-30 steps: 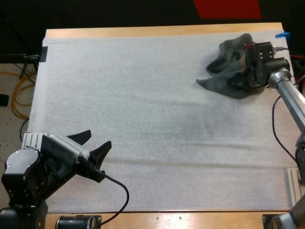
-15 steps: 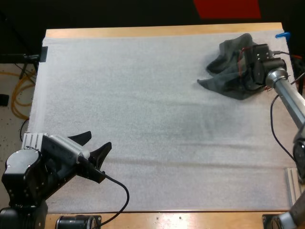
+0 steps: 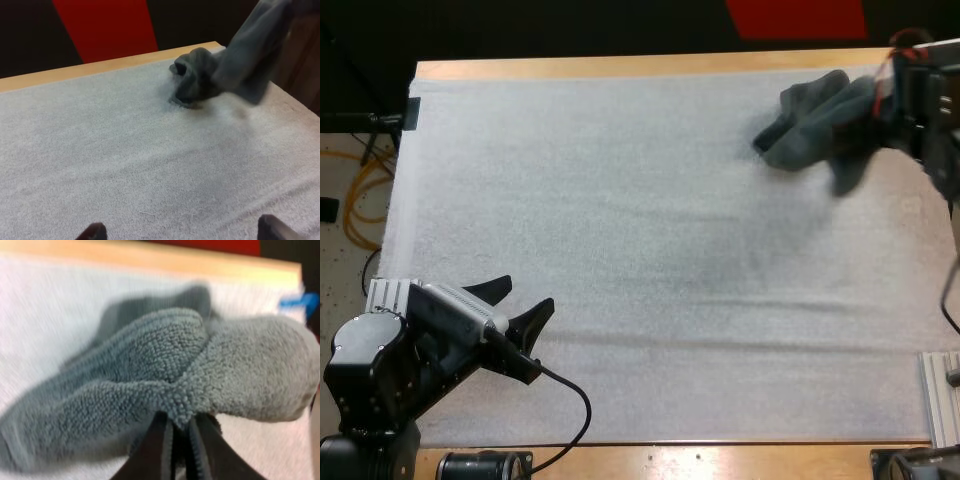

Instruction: Pick towel from pile fold and stack

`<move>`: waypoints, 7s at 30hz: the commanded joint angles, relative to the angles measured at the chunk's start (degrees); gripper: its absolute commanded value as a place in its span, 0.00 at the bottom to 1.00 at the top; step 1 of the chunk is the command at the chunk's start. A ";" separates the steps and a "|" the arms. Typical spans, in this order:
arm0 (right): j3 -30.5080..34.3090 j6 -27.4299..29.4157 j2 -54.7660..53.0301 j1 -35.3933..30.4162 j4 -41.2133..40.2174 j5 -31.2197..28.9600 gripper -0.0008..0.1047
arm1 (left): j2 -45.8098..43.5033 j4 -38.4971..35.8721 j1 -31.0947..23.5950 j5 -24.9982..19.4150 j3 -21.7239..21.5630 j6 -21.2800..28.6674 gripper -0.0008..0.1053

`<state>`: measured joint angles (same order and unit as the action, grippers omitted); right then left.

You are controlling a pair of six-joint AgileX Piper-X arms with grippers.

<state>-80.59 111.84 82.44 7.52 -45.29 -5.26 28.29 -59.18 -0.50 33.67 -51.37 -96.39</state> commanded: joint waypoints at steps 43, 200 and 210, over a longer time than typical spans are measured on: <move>2.06 0.85 12.55 28.17 8.22 28.59 0.01 | -0.16 0.39 0.13 -0.52 -0.47 -0.12 0.57; 24.36 -2.12 -14.90 14.47 -30.59 33.43 0.59 | 5.69 -12.47 0.13 -8.20 -0.47 -0.12 0.57; 24.36 -14.35 -7.64 14.36 -4.36 23.94 0.59 | 7.04 -12.47 0.13 -6.73 -0.47 -0.12 0.57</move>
<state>-56.29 98.03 74.37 22.00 -50.85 18.53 35.29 -72.65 -0.50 26.11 -51.52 -96.39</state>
